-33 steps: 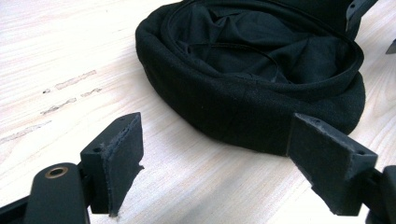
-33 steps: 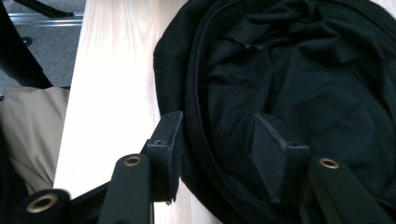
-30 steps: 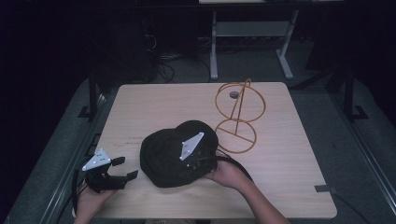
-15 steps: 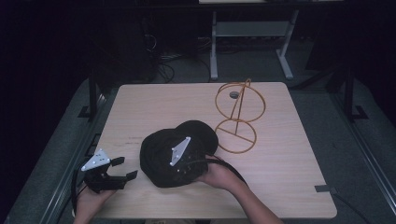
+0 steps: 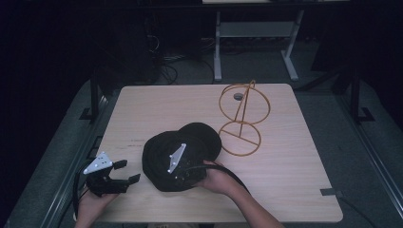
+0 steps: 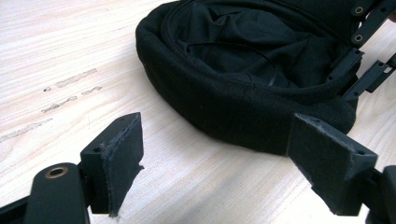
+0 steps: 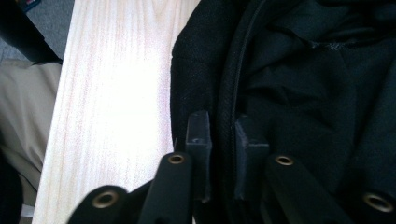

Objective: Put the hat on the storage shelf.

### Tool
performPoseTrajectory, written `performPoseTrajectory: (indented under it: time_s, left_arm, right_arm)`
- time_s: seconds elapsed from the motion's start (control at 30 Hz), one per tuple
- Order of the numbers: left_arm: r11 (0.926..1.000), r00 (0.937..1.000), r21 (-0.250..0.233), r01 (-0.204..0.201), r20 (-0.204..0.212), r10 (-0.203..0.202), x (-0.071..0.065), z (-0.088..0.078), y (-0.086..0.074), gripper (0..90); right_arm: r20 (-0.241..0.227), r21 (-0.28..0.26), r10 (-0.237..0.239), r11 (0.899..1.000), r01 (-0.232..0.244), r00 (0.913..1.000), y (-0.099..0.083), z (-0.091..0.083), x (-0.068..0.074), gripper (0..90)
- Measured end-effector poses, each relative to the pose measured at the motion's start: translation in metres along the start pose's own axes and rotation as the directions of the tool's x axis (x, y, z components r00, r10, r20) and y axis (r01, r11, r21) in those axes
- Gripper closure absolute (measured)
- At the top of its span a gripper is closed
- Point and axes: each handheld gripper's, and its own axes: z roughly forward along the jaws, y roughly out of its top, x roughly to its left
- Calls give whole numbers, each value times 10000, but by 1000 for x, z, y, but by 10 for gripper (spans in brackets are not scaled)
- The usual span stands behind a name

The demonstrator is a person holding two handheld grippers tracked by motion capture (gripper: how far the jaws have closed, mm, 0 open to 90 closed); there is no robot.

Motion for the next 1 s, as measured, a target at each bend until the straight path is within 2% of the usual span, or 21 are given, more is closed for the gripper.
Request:
performPoseTrajectory:
  time_s: [0.1,0.33,0.6,0.73,0.83,0.9,1.0]
  left_arm:
    - [10000,10000,-3,8,9,-8,0,0,0,179]
    - [10000,10000,-9,19,11,-19,0,0,0,179]
    - [9998,9997,-178,128,196,-124,-2,-1,2,184]
    - [9996,9994,-284,-68,324,77,-5,0,5,184]
    - [9990,9989,-381,-245,397,261,-10,-1,10,184]
    - [9984,9984,-527,-222,508,249,-14,-1,13,183]
    - [9961,9968,-722,-501,589,544,-18,-4,19,183]
  right_arm:
    - [-3,-34,8,10000,-8,10000,0,-1,1,809]
    - [-101,-527,264,9982,-269,9996,3,-11,2,812]
    - [-164,-1400,458,9890,-476,9988,10,-38,-3,812]
    - [-165,-1890,528,9804,-549,9985,15,-56,-5,812]
    - [-61,-2036,435,9781,-438,9990,19,-67,-6,813]
    - [-68,-2195,434,9746,-439,9990,22,-75,-8,813]
    - [-32,-2507,433,9671,-427,9991,26,-87,-9,813]
